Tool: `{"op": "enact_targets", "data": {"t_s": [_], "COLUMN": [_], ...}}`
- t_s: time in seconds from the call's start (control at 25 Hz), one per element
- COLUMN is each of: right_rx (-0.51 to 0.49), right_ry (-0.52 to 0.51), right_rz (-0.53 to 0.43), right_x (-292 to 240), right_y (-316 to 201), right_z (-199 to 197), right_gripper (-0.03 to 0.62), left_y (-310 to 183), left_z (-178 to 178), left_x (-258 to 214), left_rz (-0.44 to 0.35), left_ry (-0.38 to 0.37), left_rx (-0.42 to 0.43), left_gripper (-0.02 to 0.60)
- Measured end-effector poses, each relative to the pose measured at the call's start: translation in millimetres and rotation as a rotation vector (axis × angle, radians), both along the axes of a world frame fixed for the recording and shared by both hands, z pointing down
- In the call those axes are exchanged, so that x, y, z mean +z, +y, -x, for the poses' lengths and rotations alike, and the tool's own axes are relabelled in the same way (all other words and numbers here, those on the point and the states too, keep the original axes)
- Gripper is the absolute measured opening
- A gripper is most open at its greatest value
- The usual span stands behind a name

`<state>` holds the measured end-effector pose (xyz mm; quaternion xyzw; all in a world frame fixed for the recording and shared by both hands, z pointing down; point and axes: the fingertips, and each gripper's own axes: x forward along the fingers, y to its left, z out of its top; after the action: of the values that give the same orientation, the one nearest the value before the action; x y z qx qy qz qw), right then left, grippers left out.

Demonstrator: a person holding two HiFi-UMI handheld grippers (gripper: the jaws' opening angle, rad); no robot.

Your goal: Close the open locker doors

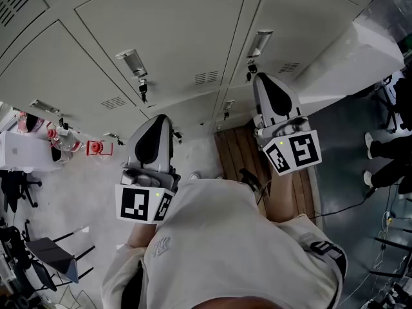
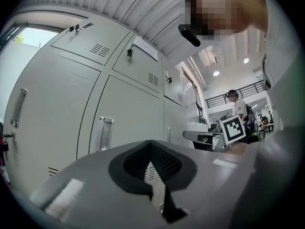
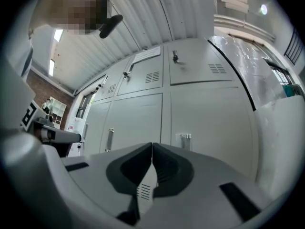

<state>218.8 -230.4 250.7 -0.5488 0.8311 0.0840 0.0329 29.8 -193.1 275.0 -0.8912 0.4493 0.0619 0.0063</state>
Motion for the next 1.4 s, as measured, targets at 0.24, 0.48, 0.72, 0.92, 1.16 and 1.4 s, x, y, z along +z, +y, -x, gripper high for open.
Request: {"op": "enact_targets", "data": {"t_s": [0.24,0.48,0.72,0.92,1.16,1.4], "right_rx": [0.013,0.012,-0.05,-0.083,-0.074,-0.045], "right_ry": [-0.055,-0.088,-0.075,-0.062,-0.073,-0.085], "right_rz": [0.047,0.094,0.125,0.143,0.149,0.142], "right_x": [22,43,50,49,60,60], "right_y": [60,102,143,185,224,238], "right_z": [28,43,55,48,34,32], "right_gripper": [0.012,0.012,0.012,0.012,0.012,0.012], "left_y": [31,63,105,146,180,185], "left_z": [9,14,6,-13,-36,-45], "left_x": [17,30,25,21,30,20], "left_rz": [0.036,0.057,0.05,0.045,0.04,0.012], "left_ry": [-0.026,-0.049,-0.045,-0.024,-0.01,-0.004], "left_rx": [0.041,0.053,0.035,0.027,0.047,0.069], "left_gripper": [0.002,0.002,0.002,0.002,0.002,0.002]}}
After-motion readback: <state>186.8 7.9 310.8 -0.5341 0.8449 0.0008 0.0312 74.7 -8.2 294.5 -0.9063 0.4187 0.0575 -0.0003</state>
